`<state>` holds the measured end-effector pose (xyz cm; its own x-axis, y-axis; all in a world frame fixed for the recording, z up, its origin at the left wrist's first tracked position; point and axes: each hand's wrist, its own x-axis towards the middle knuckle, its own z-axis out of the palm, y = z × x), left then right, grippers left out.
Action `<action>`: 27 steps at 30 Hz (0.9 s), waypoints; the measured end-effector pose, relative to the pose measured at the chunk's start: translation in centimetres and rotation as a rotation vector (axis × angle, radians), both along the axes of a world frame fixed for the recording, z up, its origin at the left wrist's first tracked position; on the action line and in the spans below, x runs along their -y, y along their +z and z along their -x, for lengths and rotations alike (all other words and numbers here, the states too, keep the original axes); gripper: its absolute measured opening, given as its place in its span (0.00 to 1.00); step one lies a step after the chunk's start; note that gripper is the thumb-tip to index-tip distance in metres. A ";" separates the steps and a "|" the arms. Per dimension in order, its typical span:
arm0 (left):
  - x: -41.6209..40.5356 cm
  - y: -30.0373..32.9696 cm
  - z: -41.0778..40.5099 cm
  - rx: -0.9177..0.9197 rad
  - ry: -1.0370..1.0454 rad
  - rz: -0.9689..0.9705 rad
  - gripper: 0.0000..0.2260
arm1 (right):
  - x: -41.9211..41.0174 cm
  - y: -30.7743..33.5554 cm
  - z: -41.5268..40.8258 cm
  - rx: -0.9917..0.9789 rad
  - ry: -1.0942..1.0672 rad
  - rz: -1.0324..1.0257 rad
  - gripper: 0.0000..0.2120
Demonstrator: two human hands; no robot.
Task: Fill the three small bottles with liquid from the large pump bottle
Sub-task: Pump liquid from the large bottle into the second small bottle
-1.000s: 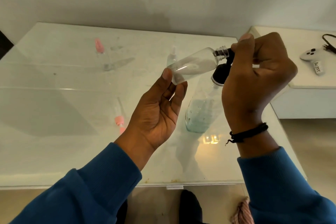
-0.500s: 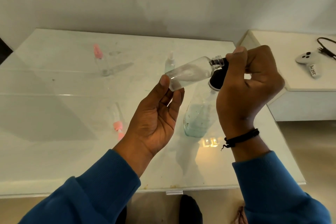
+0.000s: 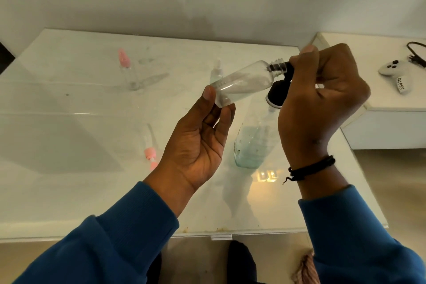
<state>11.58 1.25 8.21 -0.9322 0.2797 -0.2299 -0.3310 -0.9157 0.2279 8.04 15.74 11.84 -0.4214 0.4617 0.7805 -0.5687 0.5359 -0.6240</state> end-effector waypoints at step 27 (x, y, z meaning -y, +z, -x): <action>-0.1 0.5 -0.2 0.038 0.008 0.048 0.30 | -0.2 0.2 -0.1 0.021 -0.004 -0.010 0.17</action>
